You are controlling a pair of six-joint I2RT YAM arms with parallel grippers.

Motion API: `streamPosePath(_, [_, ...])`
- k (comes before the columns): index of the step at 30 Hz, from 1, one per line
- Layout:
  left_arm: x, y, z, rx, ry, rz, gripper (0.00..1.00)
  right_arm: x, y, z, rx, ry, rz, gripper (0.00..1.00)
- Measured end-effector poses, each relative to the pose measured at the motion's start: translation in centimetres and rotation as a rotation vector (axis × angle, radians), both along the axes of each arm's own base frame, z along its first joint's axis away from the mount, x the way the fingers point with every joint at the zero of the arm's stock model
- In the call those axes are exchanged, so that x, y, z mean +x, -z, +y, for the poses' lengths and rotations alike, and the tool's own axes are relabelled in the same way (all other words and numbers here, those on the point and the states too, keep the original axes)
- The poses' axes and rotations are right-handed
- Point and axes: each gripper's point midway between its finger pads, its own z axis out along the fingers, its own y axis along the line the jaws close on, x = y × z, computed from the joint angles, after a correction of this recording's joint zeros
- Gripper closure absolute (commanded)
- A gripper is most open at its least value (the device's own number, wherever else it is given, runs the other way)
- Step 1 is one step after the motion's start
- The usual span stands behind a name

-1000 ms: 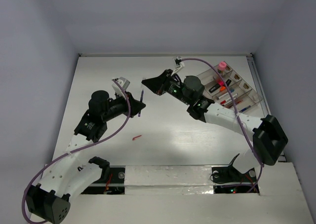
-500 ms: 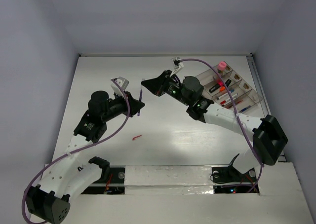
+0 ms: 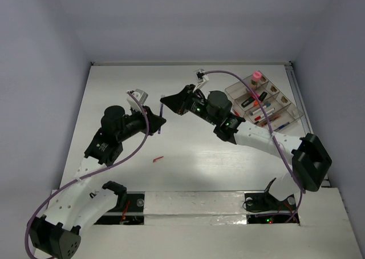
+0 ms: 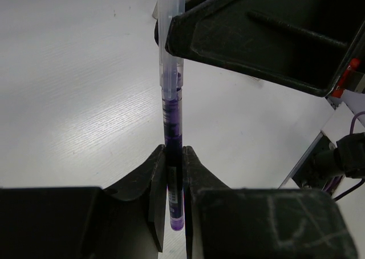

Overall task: Sort the stationery into containers
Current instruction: Close the pen cap on the pen.

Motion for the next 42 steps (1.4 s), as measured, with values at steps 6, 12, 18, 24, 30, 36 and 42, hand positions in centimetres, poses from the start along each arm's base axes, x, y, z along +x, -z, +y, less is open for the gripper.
streamPosePath(6, [-0.1,0.2,0.2,0.006,-0.009,0.007,1.0,-0.5,0.6,0.3,-0.022,-0.015,0.003,1.0])
streamPosePath(12, [-0.5,0.9,0.3,0.02,-0.007,0.038,1.0,-0.7,1.9,0.2,-0.05,-0.014,0.012,1.0])
streamPosePath(18, [-1.0,1.6,0.2,0.029,0.006,0.074,1.0,-1.2,2.9,0.1,-0.069,-0.015,0.014,1.0])
streamPosePath(24, [-1.6,2.2,0.2,0.035,0.018,0.116,1.0,-1.9,3.8,0.1,-0.074,-0.002,0.012,1.0])
streamPosePath(30, [-2.0,1.6,-0.3,0.042,0.042,0.152,1.0,-2.3,3.6,-0.6,-0.04,0.031,-0.001,1.0])
streamPosePath(36, [-2.2,0.4,-1.0,0.031,0.076,0.166,1.0,-2.6,2.7,-1.3,0.009,0.071,-0.021,1.0])
streamPosePath(42, [-2.4,0.2,-1.1,0.026,0.08,0.205,1.0,-2.8,2.7,-1.2,0.03,0.096,-0.019,1.0])
